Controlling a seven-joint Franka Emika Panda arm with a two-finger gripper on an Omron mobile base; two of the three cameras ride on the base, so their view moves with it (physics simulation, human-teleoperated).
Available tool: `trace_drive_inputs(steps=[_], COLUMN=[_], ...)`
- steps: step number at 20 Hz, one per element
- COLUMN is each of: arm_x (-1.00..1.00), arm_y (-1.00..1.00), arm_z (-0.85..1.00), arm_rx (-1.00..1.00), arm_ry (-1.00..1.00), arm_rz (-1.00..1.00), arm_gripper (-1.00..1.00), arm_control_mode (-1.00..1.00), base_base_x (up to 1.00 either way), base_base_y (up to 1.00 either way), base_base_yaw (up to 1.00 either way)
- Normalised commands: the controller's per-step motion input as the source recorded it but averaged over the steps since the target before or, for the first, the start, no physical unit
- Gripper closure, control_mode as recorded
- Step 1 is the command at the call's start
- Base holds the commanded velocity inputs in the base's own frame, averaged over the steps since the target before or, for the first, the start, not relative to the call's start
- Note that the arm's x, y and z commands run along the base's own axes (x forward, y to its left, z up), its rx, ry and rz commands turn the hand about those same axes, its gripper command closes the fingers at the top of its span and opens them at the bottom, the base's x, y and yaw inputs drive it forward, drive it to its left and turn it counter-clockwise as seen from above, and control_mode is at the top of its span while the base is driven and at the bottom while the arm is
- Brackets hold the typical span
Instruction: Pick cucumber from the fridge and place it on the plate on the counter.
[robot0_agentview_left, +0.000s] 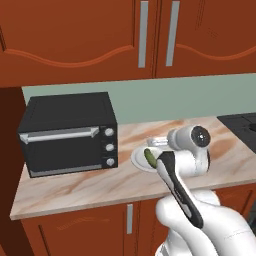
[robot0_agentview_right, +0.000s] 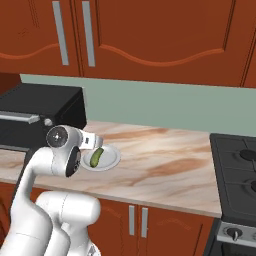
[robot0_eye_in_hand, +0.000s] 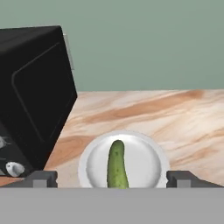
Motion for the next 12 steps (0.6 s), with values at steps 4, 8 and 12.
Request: trace_drive_inputs(steps=[4,8,12], arm_x=[-1.0,-1.0,-1.0], arm_y=[-0.17,-0.11,-0.04], arm_z=[0.07,0.06,0.02], arm_rx=[0.08,0.03,0.0], arm_ry=[0.0,0.0,0.0], arm_rz=[-0.01,-0.01,-0.03], arm_gripper=[-1.0,-1.0,-1.0], arm_control_mode=[-1.0,-1.0,-1.0], base_base_x=[0.0,0.0,0.0], base_base_y=[0.0,0.0,0.0], base_base_yaw=[0.0,0.0,0.0])
